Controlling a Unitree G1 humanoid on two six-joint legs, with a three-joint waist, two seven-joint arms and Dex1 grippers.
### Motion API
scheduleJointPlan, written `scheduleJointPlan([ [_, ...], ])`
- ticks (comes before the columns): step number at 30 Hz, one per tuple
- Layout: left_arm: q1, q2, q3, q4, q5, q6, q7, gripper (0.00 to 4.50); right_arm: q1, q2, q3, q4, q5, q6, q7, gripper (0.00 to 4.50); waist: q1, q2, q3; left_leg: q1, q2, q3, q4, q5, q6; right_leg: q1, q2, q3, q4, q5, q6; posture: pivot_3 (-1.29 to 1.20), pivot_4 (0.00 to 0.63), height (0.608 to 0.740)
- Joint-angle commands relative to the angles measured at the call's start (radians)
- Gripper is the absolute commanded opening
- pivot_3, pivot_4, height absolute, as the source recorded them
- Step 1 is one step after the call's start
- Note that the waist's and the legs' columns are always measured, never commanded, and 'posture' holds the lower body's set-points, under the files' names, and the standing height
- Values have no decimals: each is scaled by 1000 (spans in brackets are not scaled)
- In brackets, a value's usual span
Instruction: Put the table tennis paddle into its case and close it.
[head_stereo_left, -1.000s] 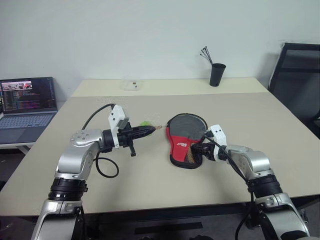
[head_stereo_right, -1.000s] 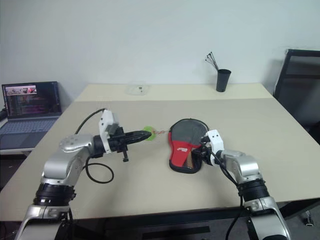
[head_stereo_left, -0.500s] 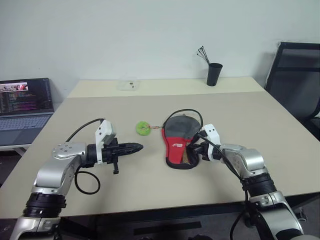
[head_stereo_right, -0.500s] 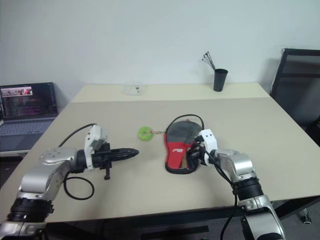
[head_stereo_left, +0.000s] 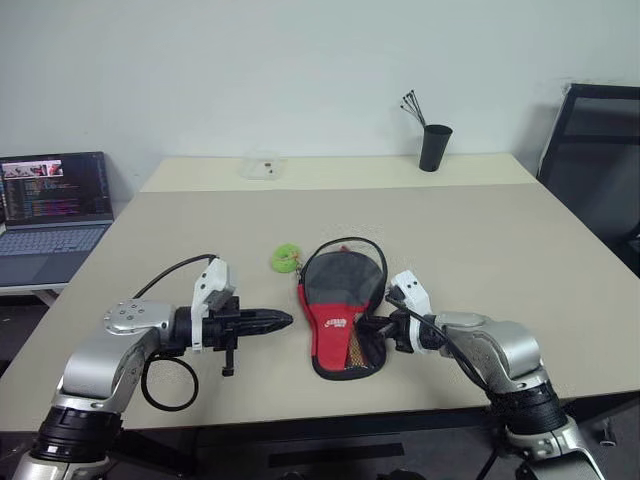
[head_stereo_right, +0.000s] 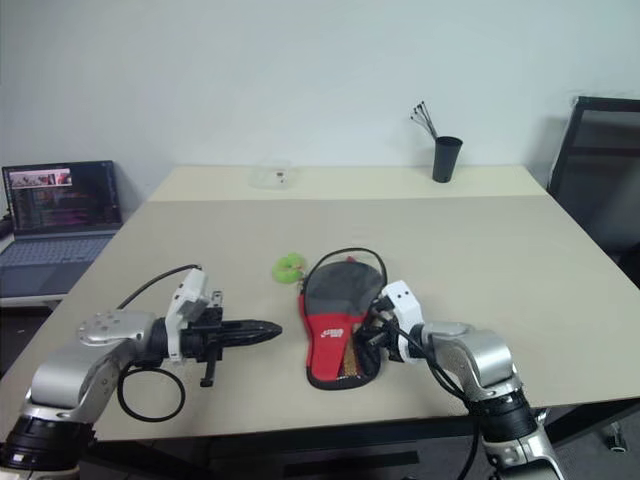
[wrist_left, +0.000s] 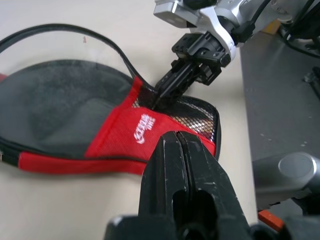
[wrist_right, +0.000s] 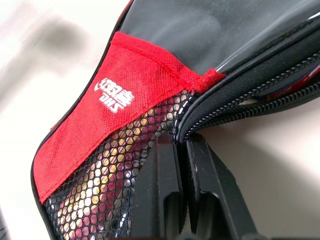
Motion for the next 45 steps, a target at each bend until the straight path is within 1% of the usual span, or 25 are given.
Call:
scheduleJointPlan([
  [1, 7, 15, 5, -51, -32, 9, -16, 0, 42, -24, -38, -119, 54, 72, -12, 7, 0, 0, 0, 0, 0, 0, 0, 0, 0, 0, 0, 0, 0, 0, 0, 0, 150, 740],
  [5, 12, 23, 0, -54, -32, 9, -30, 0, 71, -36, -65, -173, 83, 118, -32, 7, 1, 0, 0, 0, 0, 0, 0, 0, 0, 0, 0, 0, 0, 0, 0, 0, 150, 740],
  [12, 15, 31, -6, -46, -22, 6, -44, 0, 85, -25, -82, -201, 100, 140, -73, 7, 1, 0, 0, 0, 0, 0, 0, 0, 0, 0, 0, 0, -1, 0, 0, 0, 150, 740],
  [23, 32, 34, 3, -52, -20, 1, -42, 0, 126, 49, -116, -256, 144, 203, -142, 7, 1, 0, 0, 0, 0, 0, 0, 0, 0, 0, 0, 0, -1, 0, 0, 0, 150, 740],
  [33, 30, 28, -2, -38, -13, -11, -42, 0, 141, 1, -120, -254, 152, 209, -148, 7, 1, 0, 0, 0, 0, 0, 0, 0, 0, 0, 0, 0, -1, -1, -1, 0, 150, 740],
  [36, 32, 25, -3, -38, -14, -14, -38, 0, 147, -3, -140, -257, 150, 208, -157, 7, 1, 0, 0, 0, 0, 0, 0, 0, 0, 0, 0, 0, -1, -1, -1, 0, 150, 740],
  [38, 33, 22, -4, -37, -13, -18, -33, 0, 146, -4, -164, -260, 153, 211, -163, 523, 2, 0, 0, 0, 0, 0, 0, 0, 0, 0, 0, 0, -1, -1, -1, 0, 150, 740],
  [39, 33, 21, -4, -36, -12, -20, -32, 0, 144, -6, -173, -263, 156, 214, -163, 692, 3, 0, 0, 0, 0, 0, 0, 0, 0, 0, 0, 0, -1, -1, -1, 0, 150, 740],
  [42, 35, 19, -4, -34, -10, -21, -27, 0, 129, -36, -192, -293, 173, 219, -151, 1687, 3, 0, 0, 0, 0, 0, 0, 0, 0, 0, 0, 0, -1, -1, -2, 0, 150, 740],
  [45, 41, 26, -5, -34, -12, -20, -35, 0, 113, -88, -194, -343, 208, 238, -122, 2699, 2, 0, 0, 0, 0, 0, 0, 0, 0, 0, 0, 0, -1, -3, -4, 0, 150, 740],
])
